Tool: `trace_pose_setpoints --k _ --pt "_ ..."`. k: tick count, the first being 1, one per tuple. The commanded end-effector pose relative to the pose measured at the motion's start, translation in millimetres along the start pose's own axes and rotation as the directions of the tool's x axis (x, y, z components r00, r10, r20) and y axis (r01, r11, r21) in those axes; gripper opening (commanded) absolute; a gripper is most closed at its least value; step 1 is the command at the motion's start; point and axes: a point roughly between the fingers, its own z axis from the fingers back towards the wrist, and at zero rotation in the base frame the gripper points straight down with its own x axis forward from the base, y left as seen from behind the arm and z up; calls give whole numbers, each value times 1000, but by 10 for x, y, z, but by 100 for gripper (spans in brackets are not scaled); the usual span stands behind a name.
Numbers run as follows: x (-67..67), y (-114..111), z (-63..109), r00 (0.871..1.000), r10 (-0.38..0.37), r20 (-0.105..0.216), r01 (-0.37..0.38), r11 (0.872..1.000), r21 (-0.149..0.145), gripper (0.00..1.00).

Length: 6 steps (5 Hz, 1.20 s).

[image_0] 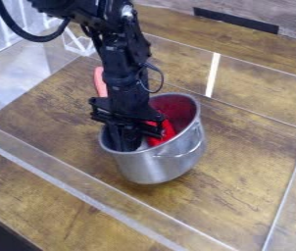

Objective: Remove the red object from the silver pot and put it on the table

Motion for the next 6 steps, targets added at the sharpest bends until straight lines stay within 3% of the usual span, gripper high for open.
trace_pose_setpoints --k 1,2,3,5,6 --pt "85 27 280 997 23 79 -24 1000 5 0" --pt "96 65 315 995 51 89 -52 999 6 0" --pt "68 32 461 995 26 98 -25 1000 -14 0" --pt "87 142 867 983 126 135 -117 991 -67 0" --pt "185 356 1177 971 177 159 -163 982 -97 0"
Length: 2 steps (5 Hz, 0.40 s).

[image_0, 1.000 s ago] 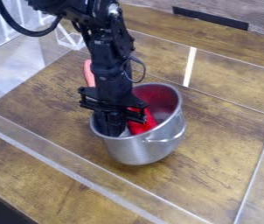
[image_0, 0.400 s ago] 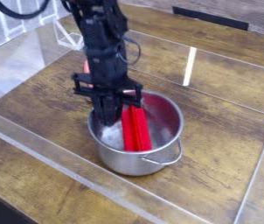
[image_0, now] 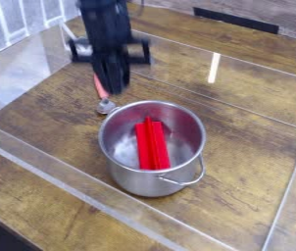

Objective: Remove the red object from the silver pot and put it on the table

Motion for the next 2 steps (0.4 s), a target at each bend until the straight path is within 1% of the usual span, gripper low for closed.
trace_pose_setpoints --k 1,2 --pt "120 34 361 996 28 80 -26 999 -26 0" --pt "13 -42 316 996 38 75 -36 999 -31 0"
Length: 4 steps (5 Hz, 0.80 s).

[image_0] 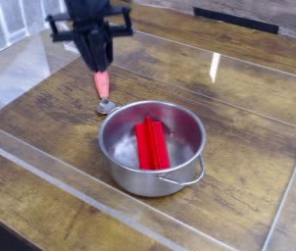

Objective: Remove the red object from the silver pot and put it on the table

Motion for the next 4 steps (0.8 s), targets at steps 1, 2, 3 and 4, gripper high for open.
trace_pose_setpoints --k 1,2,3,4 --pt "-120 -190 167 997 -22 73 22 1000 -8 0" --pt "-222 -197 29 996 45 76 -45 999 -8 0" --pt "-265 -197 -99 991 104 84 -103 995 -9 0" --pt "-244 -303 -48 988 125 90 -125 992 -12 0"
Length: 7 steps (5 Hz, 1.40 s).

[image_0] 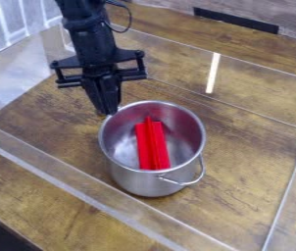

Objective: Remove the red object from the silver pot and put it on the table

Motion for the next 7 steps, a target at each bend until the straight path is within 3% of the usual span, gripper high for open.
trace_pose_setpoints --k 1,2,3,5,7 --pt "133 -156 408 995 7 100 -4 999 -34 0" --pt "154 -79 586 995 15 101 -10 999 -51 0" --pt "77 -50 613 995 22 97 -16 998 -54 0" --pt "-188 77 335 976 186 110 -181 982 -54 0" --pt "-90 212 476 989 89 117 -86 996 -33 0"
